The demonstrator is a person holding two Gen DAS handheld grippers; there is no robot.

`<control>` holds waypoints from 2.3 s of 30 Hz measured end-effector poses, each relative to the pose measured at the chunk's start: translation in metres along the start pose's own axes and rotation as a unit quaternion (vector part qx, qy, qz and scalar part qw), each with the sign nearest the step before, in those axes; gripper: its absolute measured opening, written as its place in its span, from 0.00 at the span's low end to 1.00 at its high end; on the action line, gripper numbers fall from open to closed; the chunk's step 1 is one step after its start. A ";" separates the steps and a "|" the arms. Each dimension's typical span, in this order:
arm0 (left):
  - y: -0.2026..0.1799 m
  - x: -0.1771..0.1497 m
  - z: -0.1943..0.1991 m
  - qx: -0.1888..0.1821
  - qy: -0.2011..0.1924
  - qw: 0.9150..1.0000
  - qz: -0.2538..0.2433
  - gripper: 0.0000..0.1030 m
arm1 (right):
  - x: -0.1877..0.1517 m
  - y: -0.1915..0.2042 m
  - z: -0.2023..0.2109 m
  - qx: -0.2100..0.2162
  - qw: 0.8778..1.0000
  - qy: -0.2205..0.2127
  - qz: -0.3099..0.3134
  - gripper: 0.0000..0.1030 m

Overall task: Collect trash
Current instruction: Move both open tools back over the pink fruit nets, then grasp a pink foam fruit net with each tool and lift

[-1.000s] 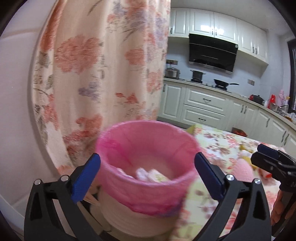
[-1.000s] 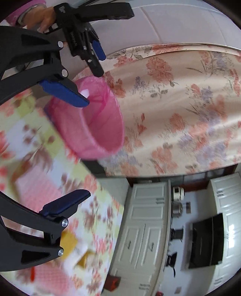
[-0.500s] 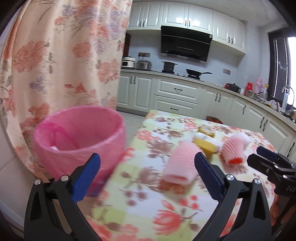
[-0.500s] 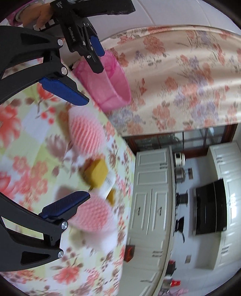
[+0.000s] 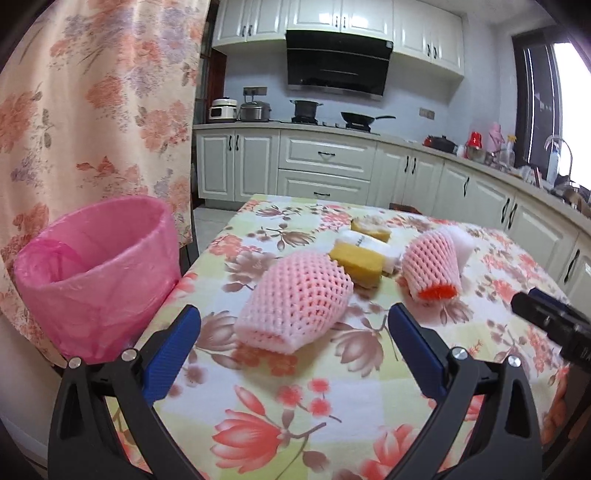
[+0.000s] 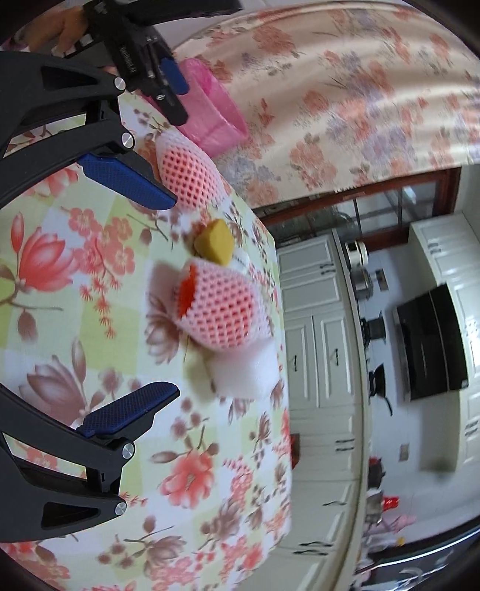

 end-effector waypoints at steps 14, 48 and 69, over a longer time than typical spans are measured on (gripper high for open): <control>0.006 0.010 -0.035 0.019 0.012 1.000 -0.011 0.95 | 0.036 0.001 -0.068 -0.022 0.999 0.028 -0.022 0.86; -0.007 0.021 -0.098 0.034 0.090 0.994 -0.057 0.84 | 0.041 -0.004 -0.139 -0.057 0.992 0.110 -0.028 0.68; -0.009 0.013 -0.065 -0.008 0.052 0.998 -0.041 0.35 | 0.015 -0.007 -0.048 0.004 0.999 0.037 -0.025 0.33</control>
Point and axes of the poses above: each gripper's, at about its wrist camera, not at the fingertips, and z roughly against the way its jaws point, y to its left, x to its top, the point moved 1 cm from there along -z, roughly the way its jaws point, and after that the axes turned 2 degrees about z, right-handed, at the moved point
